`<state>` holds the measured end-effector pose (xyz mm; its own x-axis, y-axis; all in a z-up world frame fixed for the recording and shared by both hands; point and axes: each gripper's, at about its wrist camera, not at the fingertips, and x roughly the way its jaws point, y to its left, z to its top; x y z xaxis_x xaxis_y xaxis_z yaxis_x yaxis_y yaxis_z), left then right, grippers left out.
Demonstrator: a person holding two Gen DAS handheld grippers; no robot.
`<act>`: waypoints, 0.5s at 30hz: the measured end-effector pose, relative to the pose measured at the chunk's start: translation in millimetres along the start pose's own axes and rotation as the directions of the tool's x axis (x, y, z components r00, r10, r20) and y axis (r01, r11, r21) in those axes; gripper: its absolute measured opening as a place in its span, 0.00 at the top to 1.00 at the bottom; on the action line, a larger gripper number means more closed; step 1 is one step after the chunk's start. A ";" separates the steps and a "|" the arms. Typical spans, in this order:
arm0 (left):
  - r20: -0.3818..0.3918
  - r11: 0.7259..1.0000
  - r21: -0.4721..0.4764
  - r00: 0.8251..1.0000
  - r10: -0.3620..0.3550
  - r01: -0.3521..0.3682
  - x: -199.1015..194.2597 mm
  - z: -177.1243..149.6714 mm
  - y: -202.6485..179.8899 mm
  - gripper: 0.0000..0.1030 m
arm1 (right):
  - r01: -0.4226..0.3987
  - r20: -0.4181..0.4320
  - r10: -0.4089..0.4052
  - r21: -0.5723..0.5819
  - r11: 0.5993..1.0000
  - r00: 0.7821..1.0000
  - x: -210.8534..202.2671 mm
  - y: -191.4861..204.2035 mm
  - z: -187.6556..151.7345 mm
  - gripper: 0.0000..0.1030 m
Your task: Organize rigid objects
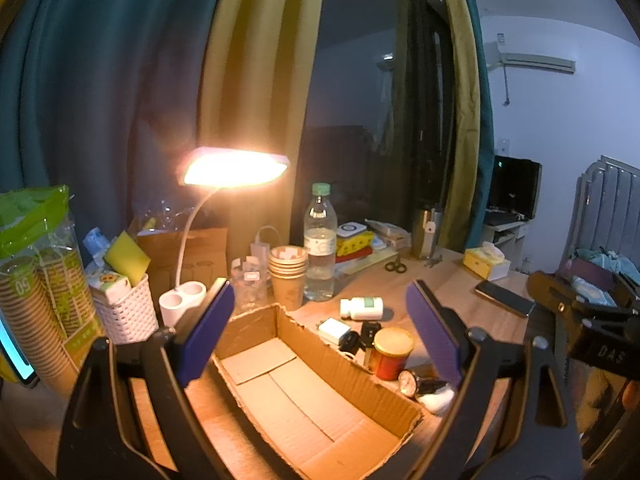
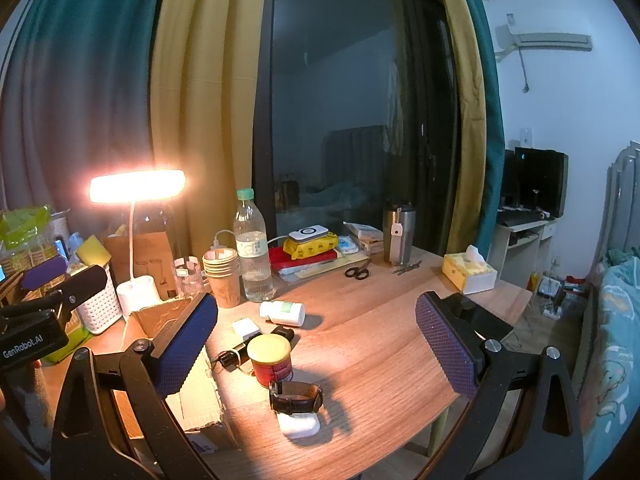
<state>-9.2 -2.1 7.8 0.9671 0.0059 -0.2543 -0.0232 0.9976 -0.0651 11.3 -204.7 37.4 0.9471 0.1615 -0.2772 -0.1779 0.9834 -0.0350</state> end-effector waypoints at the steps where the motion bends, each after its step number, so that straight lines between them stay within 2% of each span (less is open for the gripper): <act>1: 0.001 1.000 0.001 1.000 -0.001 0.001 -0.7 -0.4 -0.9 0.14 | -0.001 0.001 0.001 0.001 1.000 1.000 0.0 -0.2 -0.1 0.02; 15: 0.000 1.000 0.004 1.000 -0.006 0.006 -0.1 -1.3 -2.3 0.14 | -0.003 -0.003 0.003 -0.003 1.000 1.000 -0.9 0.4 0.0 0.02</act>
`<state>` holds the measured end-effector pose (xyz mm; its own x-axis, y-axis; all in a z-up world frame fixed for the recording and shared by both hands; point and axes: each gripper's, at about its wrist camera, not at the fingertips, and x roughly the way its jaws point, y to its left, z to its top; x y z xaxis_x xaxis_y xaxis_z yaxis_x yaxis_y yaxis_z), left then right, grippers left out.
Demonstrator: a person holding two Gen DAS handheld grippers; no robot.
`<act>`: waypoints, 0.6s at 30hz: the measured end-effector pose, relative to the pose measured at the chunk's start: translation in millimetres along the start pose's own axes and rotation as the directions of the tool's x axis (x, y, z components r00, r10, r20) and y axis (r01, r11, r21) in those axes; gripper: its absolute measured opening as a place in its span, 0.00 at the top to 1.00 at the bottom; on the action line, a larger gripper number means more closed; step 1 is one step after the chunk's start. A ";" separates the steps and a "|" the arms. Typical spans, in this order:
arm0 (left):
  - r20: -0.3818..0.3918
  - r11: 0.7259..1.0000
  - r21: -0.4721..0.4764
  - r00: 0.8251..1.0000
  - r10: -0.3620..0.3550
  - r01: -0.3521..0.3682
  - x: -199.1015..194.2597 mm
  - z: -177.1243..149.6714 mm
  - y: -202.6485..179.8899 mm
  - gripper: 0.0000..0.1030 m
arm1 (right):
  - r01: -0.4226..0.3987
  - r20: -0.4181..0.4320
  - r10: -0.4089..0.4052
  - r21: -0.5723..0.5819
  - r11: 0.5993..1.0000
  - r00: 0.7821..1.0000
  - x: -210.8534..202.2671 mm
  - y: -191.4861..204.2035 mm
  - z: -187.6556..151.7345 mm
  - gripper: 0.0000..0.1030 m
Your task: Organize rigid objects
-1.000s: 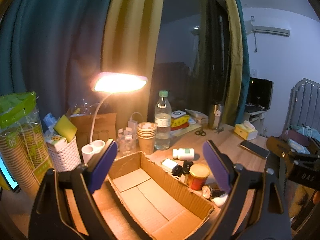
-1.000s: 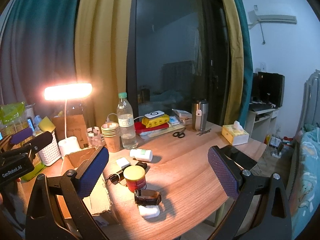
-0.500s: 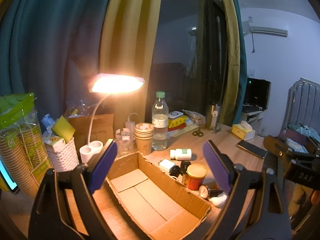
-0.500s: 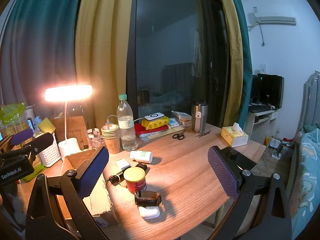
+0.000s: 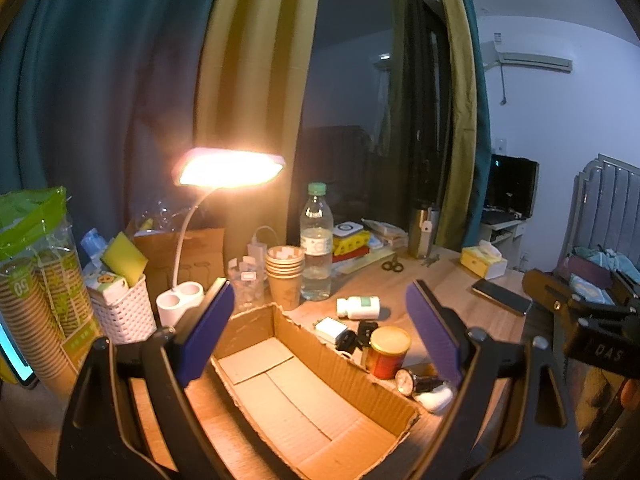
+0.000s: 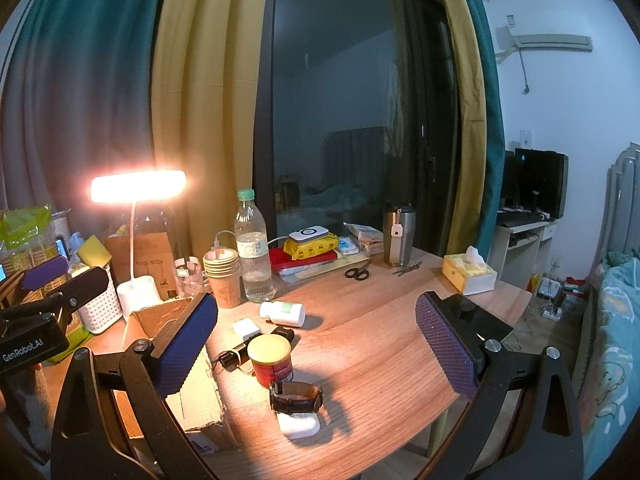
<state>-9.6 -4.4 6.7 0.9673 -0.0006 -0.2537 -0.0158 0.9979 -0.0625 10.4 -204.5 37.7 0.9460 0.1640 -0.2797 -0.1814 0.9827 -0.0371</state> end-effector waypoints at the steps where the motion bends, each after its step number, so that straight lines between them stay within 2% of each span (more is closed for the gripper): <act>1: 0.000 1.000 -0.001 1.000 0.000 0.000 -0.1 0.0 0.1 0.14 | 0.000 0.000 0.000 0.000 1.000 1.000 -0.1 -0.3 -0.2 0.02; 18: -0.002 1.000 -0.001 1.000 -0.002 0.002 0.7 -0.1 -0.7 0.14 | 0.000 0.001 0.000 0.001 1.000 1.000 -0.1 -0.1 0.0 0.02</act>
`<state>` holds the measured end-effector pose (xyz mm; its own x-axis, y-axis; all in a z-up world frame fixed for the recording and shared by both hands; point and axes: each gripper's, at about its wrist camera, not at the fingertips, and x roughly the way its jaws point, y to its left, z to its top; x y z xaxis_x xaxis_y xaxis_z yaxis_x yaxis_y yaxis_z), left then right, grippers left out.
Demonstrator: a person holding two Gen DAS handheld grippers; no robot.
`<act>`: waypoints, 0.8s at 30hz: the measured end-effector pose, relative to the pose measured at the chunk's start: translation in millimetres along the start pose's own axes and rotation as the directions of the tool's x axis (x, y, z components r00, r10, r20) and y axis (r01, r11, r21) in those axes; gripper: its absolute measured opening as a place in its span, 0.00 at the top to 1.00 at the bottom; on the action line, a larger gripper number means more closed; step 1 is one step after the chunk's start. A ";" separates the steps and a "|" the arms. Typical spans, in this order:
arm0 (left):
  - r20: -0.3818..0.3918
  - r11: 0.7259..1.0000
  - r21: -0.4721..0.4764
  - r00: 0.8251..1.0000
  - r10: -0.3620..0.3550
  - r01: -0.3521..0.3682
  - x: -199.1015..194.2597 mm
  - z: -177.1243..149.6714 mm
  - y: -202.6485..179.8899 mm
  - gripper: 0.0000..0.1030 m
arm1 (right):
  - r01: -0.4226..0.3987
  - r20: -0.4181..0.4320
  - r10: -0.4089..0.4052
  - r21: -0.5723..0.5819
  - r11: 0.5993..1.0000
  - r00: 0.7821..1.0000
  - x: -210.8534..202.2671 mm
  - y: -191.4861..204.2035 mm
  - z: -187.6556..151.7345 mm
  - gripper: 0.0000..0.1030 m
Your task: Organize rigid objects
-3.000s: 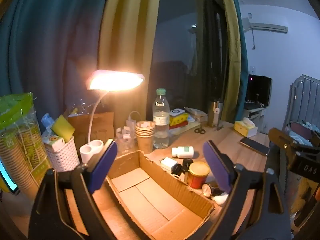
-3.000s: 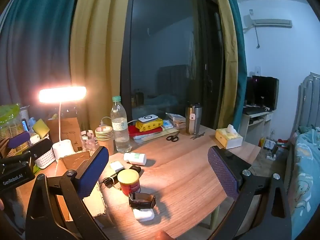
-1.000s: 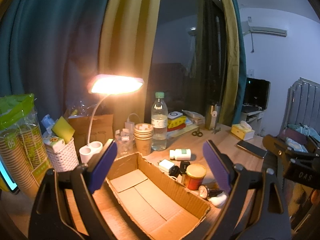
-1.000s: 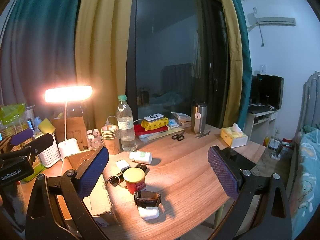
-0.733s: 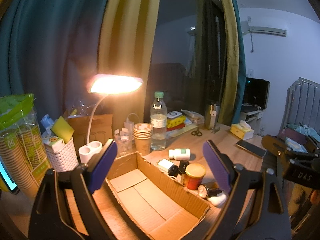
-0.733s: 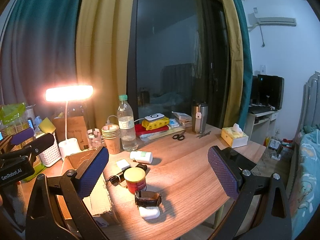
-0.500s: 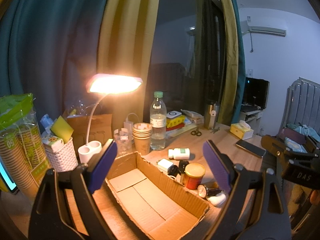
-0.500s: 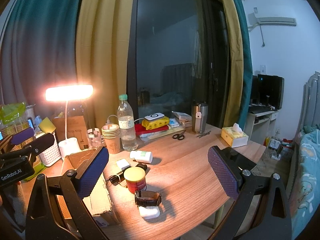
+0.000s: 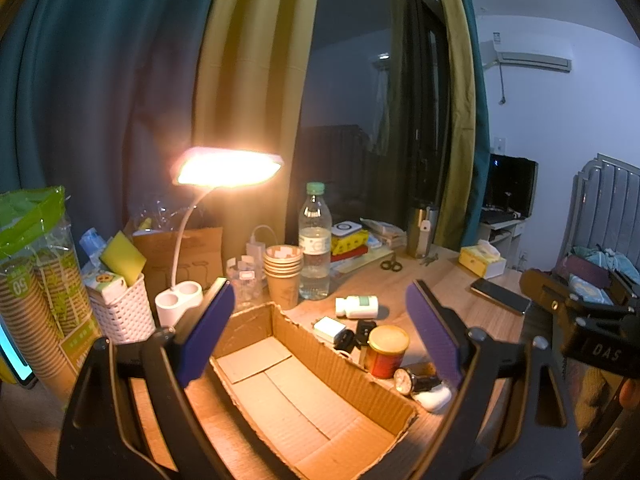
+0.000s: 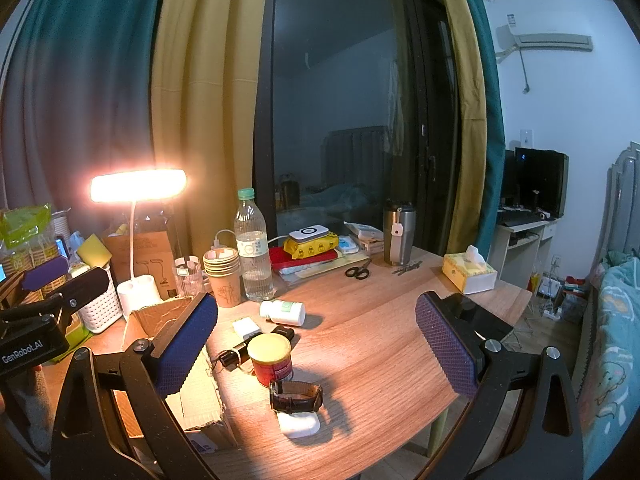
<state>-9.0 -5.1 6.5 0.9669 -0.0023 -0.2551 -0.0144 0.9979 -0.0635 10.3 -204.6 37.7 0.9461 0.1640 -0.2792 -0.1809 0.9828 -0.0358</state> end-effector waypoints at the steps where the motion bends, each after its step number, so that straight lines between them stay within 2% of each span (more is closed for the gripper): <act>1: 0.000 1.000 0.001 1.000 0.001 -0.001 -0.3 0.2 -0.1 0.14 | -0.001 -0.001 0.001 0.000 1.000 1.000 0.1 -0.1 0.0 0.02; 7: -0.004 1.000 0.001 1.000 0.000 0.000 0.0 0.1 0.1 0.14 | 0.000 -0.002 0.000 -0.001 1.000 1.000 0.1 -0.2 -0.2 0.02; 16: -0.065 1.000 0.005 0.998 -0.013 0.014 10.9 -10.8 -10.1 0.14 | -0.010 -0.037 0.010 0.002 1.000 0.999 11.9 -3.0 -9.8 0.02; 24: -0.177 1.000 -0.024 0.984 0.002 -0.006 36.1 -23.5 -2.2 0.14 | -0.040 -0.096 0.039 -0.006 0.999 0.995 36.7 -5.1 -21.8 0.02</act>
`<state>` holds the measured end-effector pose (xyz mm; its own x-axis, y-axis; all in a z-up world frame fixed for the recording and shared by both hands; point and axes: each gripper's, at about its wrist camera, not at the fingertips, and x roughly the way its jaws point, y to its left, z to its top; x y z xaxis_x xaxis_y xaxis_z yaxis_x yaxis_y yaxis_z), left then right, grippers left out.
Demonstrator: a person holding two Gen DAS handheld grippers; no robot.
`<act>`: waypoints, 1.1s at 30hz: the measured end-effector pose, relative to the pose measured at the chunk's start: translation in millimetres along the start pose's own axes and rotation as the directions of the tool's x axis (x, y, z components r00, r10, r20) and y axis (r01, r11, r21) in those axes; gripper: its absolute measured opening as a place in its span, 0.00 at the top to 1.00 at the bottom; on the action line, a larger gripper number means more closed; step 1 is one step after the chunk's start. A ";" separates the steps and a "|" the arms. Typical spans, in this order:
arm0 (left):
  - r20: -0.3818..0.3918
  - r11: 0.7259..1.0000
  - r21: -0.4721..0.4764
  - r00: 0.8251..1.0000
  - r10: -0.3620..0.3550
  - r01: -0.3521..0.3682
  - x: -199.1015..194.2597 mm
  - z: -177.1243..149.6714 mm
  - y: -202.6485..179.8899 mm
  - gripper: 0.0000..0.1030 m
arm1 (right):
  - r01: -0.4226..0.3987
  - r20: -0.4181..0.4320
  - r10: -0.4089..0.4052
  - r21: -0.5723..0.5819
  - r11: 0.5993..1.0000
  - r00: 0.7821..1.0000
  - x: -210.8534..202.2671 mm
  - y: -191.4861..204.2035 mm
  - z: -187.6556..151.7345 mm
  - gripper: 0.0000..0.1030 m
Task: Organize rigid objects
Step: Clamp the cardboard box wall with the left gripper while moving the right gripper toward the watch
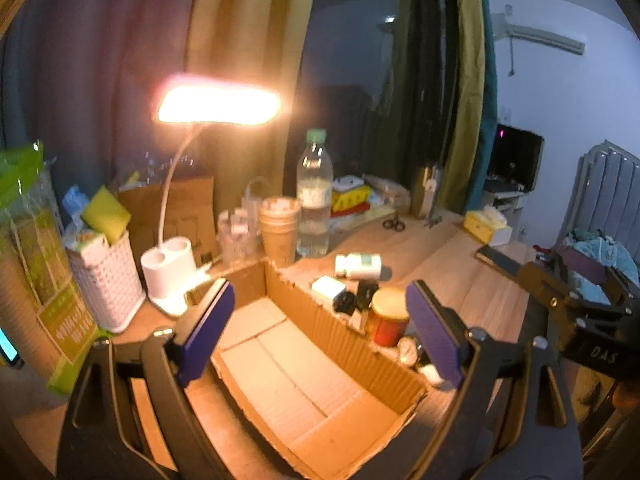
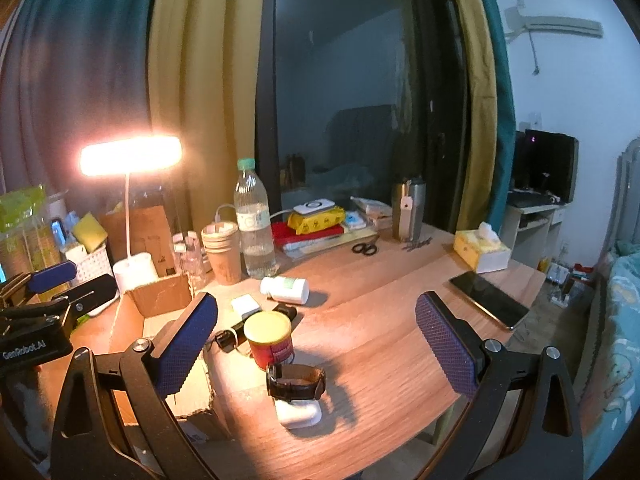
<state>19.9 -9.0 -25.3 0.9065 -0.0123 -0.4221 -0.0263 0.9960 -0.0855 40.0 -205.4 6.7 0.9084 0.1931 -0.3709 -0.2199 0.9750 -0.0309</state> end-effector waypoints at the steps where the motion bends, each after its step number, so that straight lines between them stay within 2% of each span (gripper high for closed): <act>1: -0.022 1.000 -0.014 1.000 0.008 -0.009 4.6 -3.3 3.1 0.14 | -0.001 -0.003 0.001 0.000 1.000 1.000 2.5 -0.6 -1.2 0.02; 6: -0.142 0.995 -0.079 0.989 0.048 -0.059 28.4 -21.8 21.7 0.14 | -0.021 -0.053 0.022 0.018 1.000 0.998 24.0 -8.3 -12.6 0.02; 12: -0.219 0.986 -0.096 0.969 0.114 -0.137 40.4 -42.9 37.8 0.14 | -0.056 -0.128 0.060 0.031 0.998 0.990 51.7 -12.7 -32.8 0.02; 15: -0.246 0.978 -0.058 0.953 0.178 -0.198 42.1 -53.4 44.2 0.14 | -0.072 -0.152 0.077 0.042 0.997 0.985 61.7 -16.2 -40.4 0.02; 18: -0.313 0.972 -0.051 0.927 0.204 -0.231 49.4 -67.7 52.4 0.14 | -0.079 -0.170 0.086 0.049 0.996 0.982 69.1 -19.0 -45.3 0.02; 22: -0.386 0.968 -0.044 0.898 0.211 -0.247 62.2 -85.5 60.1 0.14 | -0.090 -0.184 0.098 0.051 0.995 0.978 71.5 -19.3 -49.7 0.02; 28: -0.419 0.979 -0.017 0.890 0.179 -0.204 73.8 -88.0 54.5 0.15 | -0.078 -0.181 0.088 0.061 0.995 0.980 69.5 -24.1 -49.2 0.02; 29: -0.422 0.980 -0.018 0.890 0.173 -0.198 75.6 -87.9 54.0 0.16 | -0.076 -0.180 0.086 0.060 0.995 0.980 68.6 -23.9 -49.3 0.02; 31: -0.437 0.982 -0.024 0.886 0.156 -0.185 79.9 -88.3 54.7 0.36 | -0.072 -0.178 0.081 0.059 0.996 0.981 67.8 -24.0 -48.5 0.02; 33: -0.465 0.983 -0.047 0.875 0.137 -0.179 86.1 -90.2 57.9 0.46 | -0.070 -0.178 0.079 0.056 0.996 0.981 68.0 -23.0 -48.2 0.02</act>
<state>58.5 39.7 -148.0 0.5935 0.0843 -0.8004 -0.2078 0.9768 -0.0513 89.6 -220.0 -62.5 0.8102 0.2464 -0.5318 -0.2624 0.9638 0.0468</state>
